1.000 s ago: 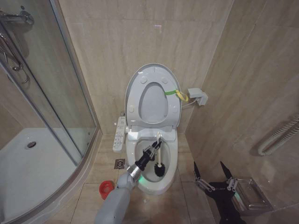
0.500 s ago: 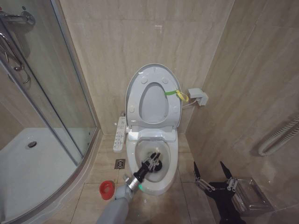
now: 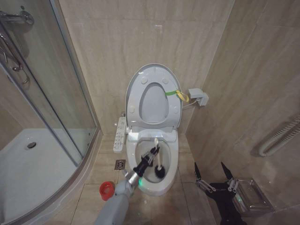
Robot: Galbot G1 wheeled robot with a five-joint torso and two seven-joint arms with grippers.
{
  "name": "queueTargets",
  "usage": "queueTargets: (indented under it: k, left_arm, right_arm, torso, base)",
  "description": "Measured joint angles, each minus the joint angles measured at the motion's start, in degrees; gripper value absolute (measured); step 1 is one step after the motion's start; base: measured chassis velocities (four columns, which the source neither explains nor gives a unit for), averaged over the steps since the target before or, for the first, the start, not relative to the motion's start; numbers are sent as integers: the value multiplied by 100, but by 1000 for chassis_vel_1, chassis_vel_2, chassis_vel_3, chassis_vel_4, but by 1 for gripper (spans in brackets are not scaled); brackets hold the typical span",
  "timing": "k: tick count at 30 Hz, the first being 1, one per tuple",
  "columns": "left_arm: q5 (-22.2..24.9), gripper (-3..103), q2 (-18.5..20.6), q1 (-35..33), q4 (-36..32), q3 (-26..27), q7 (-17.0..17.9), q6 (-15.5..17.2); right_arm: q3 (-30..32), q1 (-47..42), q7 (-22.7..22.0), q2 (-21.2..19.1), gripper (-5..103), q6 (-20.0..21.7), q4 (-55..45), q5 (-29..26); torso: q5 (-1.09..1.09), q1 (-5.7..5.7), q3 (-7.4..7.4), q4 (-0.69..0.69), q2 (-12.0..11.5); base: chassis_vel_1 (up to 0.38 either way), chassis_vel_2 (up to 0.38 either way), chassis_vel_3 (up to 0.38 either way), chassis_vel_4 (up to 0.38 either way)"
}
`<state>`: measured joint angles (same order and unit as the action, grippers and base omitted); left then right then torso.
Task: Open the toilet lid, clean the toilet bowl with a toilet brush, close the toilet lid, and flush.
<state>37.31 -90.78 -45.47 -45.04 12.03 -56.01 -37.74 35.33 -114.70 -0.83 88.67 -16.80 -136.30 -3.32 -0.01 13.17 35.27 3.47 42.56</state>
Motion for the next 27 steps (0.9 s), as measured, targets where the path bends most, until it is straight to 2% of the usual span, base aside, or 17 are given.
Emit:
queueTargets:
  k: [6,10,11,14,18,23,27]
  left_arm:
    - [3,16,112,-55,-177,-4,15,39]
    - [-153,16,279,-118,-1035,-15,326,47]
    - [-153,16,279,-118,-1035,-15,326,47]
    - [-170,16,585,-259,-1912,-61,697,59]
    - [-225,16,866,-459,-2372,-62,974,110]
    - [-333,16,1040,-710,-2552,16,1144,124]
    - [-454,16,1238,-1233,-3282,105,1458,246]
  right_arm:
    - [0,0,-1,0,100,0,0,0]
    - [1,0,-2,0,100,0,0,0]
    - [1,0,-2,0,100,0,0,0]
    - [1,0,-2,-2,100,0,0,0]
    - [0,0,-1,0,100,0,0,0]
    - [0,0,-1,0,100,0,0,0]
    - [0,0,-1,0,100,0,0,0]
  torso:
    - [1,1,2,0,-1]
    - [-2,1,2,4,-1]
    - [-2,1,2,4,-1]
    - [1,1,2,2,-1]
    - [1,1,2,2,-1]
    - [0,1,2,1,-1]
    - [0,1,1,2,-1]
  base:
    - [0,0,0,0]
    - [0,0,0,0]
    - [0,0,0,0]
    - [0,0,0,0]
    - [0,0,0,0]
    - [0,0,0,0]
    - [0,0,0,0]
